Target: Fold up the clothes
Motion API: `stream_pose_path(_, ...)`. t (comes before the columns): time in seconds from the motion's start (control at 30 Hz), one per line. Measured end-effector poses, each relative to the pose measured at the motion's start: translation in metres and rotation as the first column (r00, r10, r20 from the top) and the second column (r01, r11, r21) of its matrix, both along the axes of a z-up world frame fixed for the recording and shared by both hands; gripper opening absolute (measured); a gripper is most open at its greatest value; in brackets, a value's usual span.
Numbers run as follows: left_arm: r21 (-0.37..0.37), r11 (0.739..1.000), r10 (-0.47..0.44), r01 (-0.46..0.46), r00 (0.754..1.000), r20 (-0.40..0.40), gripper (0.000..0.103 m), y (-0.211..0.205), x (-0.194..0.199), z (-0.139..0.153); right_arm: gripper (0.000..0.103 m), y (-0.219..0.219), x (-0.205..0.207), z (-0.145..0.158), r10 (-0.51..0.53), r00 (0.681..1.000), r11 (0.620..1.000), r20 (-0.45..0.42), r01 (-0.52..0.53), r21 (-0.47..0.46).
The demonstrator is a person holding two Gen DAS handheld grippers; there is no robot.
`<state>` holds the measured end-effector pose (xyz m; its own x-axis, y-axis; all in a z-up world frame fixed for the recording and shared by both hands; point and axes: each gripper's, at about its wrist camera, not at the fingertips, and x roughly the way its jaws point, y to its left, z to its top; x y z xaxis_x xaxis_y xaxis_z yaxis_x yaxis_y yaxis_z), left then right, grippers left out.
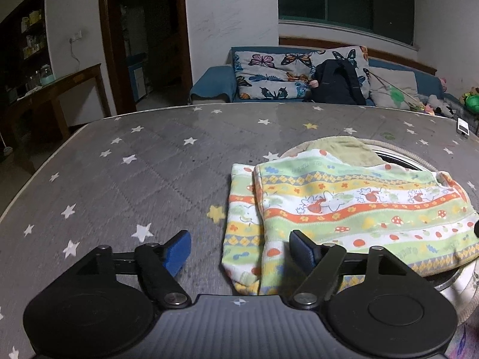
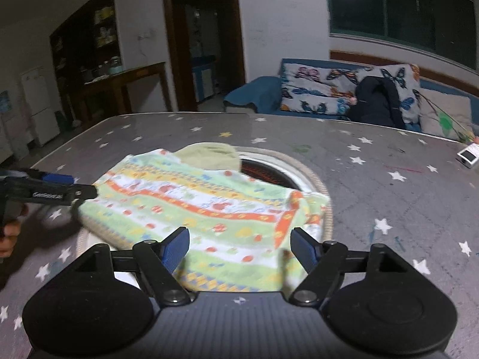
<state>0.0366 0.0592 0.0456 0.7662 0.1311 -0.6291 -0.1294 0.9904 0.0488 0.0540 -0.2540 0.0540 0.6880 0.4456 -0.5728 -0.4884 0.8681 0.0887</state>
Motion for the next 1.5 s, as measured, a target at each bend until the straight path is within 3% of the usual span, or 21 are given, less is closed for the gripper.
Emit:
stream_pose_path(0.43, 0.014, 0.999, 0.038, -0.038, 0.999, -0.001, 0.102, -0.002, -0.016, 0.002, 0.082, 0.015, -0.020, -0.011, 0.059, 0.998, 0.997, 0.003, -0.058, -0.042)
stream_pose_path(1.03, -0.040, 0.997, 0.057, -0.060, 0.997, -0.053, 0.103, 0.011, -0.034, -0.018, 0.090, 0.013, -0.026, -0.021, 0.070, 0.998, 0.995, -0.002, -0.070, -0.069)
stream_pose_path(1.5, -0.039, 0.998, 0.051, -0.052, 0.998, -0.023, 0.103, 0.012, -0.042, -0.020, 0.099, 0.023, -0.031, -0.029, 0.086, 0.996, 0.989, 0.023, -0.083, -0.122)
